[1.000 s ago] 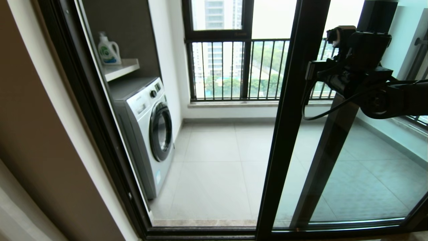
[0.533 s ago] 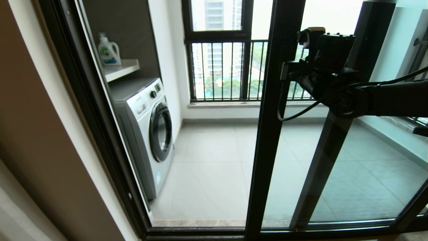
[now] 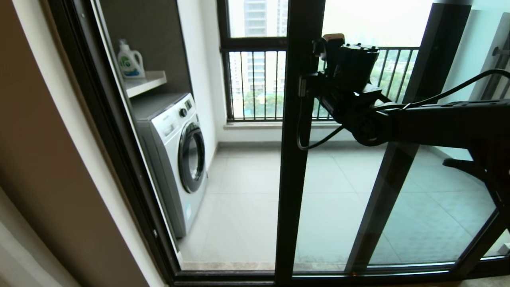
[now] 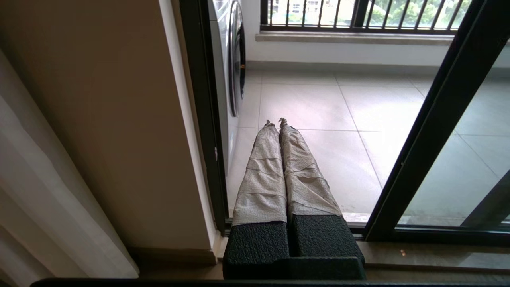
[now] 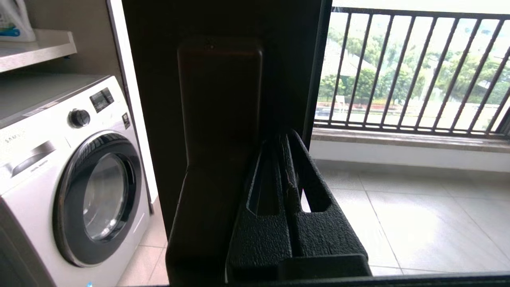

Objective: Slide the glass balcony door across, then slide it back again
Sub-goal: Close the slid door

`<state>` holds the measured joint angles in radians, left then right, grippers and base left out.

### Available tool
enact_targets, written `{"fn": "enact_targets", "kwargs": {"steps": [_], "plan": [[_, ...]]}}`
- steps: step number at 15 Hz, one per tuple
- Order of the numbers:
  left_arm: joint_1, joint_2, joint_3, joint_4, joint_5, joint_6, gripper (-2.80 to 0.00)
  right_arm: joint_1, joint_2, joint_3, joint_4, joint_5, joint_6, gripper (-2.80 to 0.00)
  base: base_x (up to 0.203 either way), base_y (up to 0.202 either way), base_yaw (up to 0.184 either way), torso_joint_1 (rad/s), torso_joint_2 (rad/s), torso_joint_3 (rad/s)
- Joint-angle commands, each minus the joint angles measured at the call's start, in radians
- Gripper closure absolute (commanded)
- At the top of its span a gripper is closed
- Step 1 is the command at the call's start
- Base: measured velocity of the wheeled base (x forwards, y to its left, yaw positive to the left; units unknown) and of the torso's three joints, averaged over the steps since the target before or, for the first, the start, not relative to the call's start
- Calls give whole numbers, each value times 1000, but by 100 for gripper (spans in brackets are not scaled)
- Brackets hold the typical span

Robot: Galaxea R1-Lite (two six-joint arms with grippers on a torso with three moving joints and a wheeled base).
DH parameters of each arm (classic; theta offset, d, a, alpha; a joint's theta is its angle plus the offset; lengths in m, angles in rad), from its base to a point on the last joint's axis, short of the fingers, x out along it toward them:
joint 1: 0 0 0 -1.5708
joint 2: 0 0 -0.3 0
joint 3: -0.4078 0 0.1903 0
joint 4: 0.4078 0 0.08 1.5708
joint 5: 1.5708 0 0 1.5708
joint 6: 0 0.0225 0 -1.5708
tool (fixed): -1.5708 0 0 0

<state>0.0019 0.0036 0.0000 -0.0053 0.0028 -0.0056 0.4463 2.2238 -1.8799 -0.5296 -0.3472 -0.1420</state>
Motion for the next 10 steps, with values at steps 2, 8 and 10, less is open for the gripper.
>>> {"fn": "enact_targets", "kwargs": {"steps": [2,8,10], "plan": [[1,-1,0,-1,-1,-1,0,48,51,-37,8,-5,-1,0,0,0,0,0,0,0],[1,-1,0,-1,0,-1,0,74,30,-51,8,-38,-1,0,0,0,0,0,0,0],[0,-1,0,-1,0,-1,0,64,0,-42,7,-50,0,0,0,0,0,0,0,0]]}}
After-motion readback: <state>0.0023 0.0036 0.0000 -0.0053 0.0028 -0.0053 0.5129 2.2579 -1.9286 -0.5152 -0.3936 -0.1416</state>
